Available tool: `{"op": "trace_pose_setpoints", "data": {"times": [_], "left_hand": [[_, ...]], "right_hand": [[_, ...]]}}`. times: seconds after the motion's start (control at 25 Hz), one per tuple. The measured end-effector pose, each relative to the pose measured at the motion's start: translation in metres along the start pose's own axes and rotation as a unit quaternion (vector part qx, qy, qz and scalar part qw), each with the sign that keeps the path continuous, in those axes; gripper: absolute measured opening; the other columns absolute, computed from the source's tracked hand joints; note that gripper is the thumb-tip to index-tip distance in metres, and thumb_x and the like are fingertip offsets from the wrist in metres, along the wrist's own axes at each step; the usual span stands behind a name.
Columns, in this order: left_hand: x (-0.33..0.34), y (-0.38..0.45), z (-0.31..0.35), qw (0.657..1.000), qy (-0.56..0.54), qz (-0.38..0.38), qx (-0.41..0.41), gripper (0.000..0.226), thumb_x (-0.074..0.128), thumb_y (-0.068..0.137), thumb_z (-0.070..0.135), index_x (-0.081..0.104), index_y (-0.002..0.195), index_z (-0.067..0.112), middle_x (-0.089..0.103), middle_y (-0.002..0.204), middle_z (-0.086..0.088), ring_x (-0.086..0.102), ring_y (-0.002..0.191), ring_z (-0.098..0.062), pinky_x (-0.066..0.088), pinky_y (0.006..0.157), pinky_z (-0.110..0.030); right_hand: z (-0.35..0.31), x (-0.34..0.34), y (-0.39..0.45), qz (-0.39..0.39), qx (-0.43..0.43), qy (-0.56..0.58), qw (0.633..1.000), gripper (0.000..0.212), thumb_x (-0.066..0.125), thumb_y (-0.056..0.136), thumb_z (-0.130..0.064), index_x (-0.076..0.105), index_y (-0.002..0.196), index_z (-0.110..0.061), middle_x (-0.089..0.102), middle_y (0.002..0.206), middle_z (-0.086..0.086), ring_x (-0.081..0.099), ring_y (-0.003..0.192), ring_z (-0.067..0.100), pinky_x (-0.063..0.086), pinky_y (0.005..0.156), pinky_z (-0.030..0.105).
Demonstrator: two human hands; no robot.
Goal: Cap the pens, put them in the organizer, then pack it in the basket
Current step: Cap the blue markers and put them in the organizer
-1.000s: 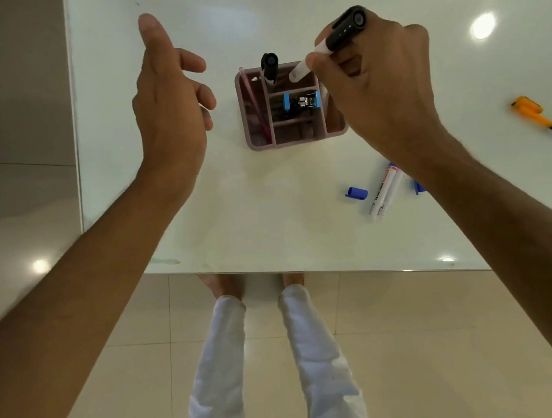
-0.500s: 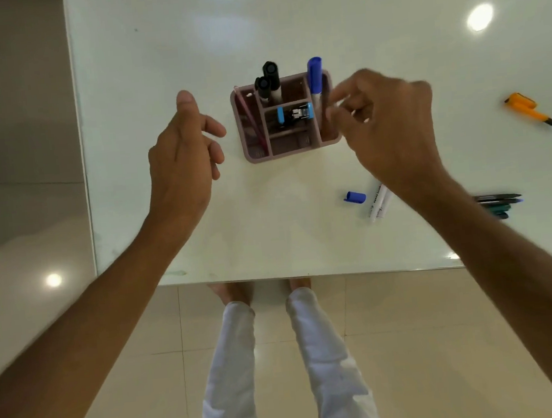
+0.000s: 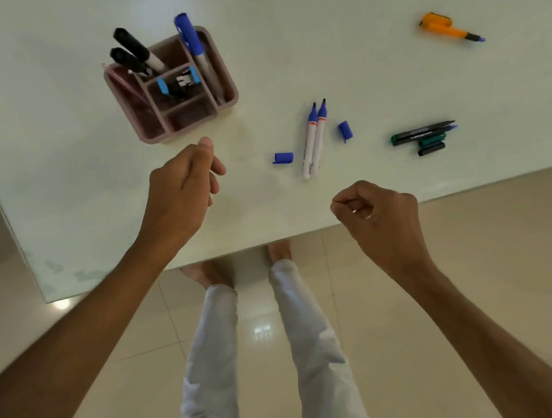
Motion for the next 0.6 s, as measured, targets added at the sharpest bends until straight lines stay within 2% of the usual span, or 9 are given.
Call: {"op": "trace_pose_setpoints", "data": {"times": [0.16,0.24,0.32,0.4,0.48,0.52,0.6], "left_hand": [[0.030,0.006,0.015,0.998,0.051,-0.031,0.004,0.049,0.039,0.113,0.046,0.068,0.095,0.011,0.068,0.077,-0.007,0.062,0.065,-0.011,0.046,0.064,-0.019],[0.045,0.011,0.022,0.995,0.088,-0.043,0.004,0.044,0.044,0.111,0.048,0.067,0.099,0.012,0.068,0.079,-0.002,0.063,0.067,-0.010,0.048,0.067,-0.022],[0.062,0.020,0.027,0.985,0.162,-0.048,0.017,0.035,0.056,0.105,0.052,0.063,0.110,0.018,0.069,0.092,0.002,0.065,0.075,-0.011,0.051,0.070,-0.025],[0.086,0.028,0.034,0.954,0.287,-0.056,0.071,0.042,0.070,0.095,0.055,0.058,0.125,0.026,0.065,0.115,0.001,0.065,0.087,-0.013,0.054,0.074,-0.026],[0.118,0.034,0.037,0.908,0.390,-0.079,0.132,0.056,0.077,0.091,0.051,0.054,0.137,0.029,0.055,0.139,-0.005,0.065,0.107,-0.018,0.058,0.085,-0.033],[0.130,0.037,0.039,0.893,0.416,-0.088,0.150,0.056,0.077,0.092,0.046,0.054,0.139,0.028,0.051,0.145,-0.007,0.064,0.114,-0.021,0.058,0.091,-0.035],[0.142,0.044,0.041,0.886,0.423,-0.101,0.160,0.046,0.073,0.098,0.035,0.056,0.139,0.021,0.051,0.145,-0.011,0.065,0.116,-0.026,0.056,0.096,-0.036]], "right_hand": [[0.010,-0.021,0.012,0.029,0.003,0.002,1.000,0.006,0.074,0.093,-0.012,0.079,0.092,-0.015,0.079,0.084,-0.007,0.072,0.068,0.006,0.054,0.067,0.010],[0.011,-0.026,0.022,0.037,-0.002,0.002,0.999,0.005,0.073,0.094,-0.013,0.078,0.094,-0.014,0.079,0.087,-0.004,0.072,0.070,0.007,0.058,0.068,0.018],[0.010,-0.024,0.035,0.041,-0.004,-0.003,0.999,0.006,0.072,0.095,-0.016,0.078,0.097,-0.014,0.079,0.089,-0.003,0.071,0.069,0.012,0.061,0.069,0.026],[0.004,-0.018,0.051,0.043,-0.016,-0.022,0.999,0.009,0.071,0.097,-0.020,0.078,0.100,-0.016,0.079,0.092,-0.004,0.070,0.071,0.012,0.061,0.072,0.027],[-0.005,-0.006,0.067,0.039,-0.029,-0.034,0.998,0.013,0.069,0.098,-0.023,0.079,0.102,-0.016,0.079,0.094,-0.004,0.069,0.073,0.010,0.056,0.072,0.018],[-0.009,0.001,0.075,0.035,-0.029,-0.032,0.998,0.015,0.068,0.099,-0.024,0.080,0.103,-0.015,0.080,0.095,-0.002,0.068,0.074,0.010,0.050,0.072,0.011],[-0.018,0.019,0.092,0.026,-0.026,-0.031,0.999,0.021,0.066,0.101,-0.026,0.079,0.108,-0.012,0.080,0.098,0.001,0.070,0.080,0.012,0.040,0.070,0.005]]}}
Point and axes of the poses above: each hand's wrist, its own y-axis towards the middle knuckle, its own x-axis out of the palm, z = x × y, the point moved 10 cm from there along y, towards the middle knuckle
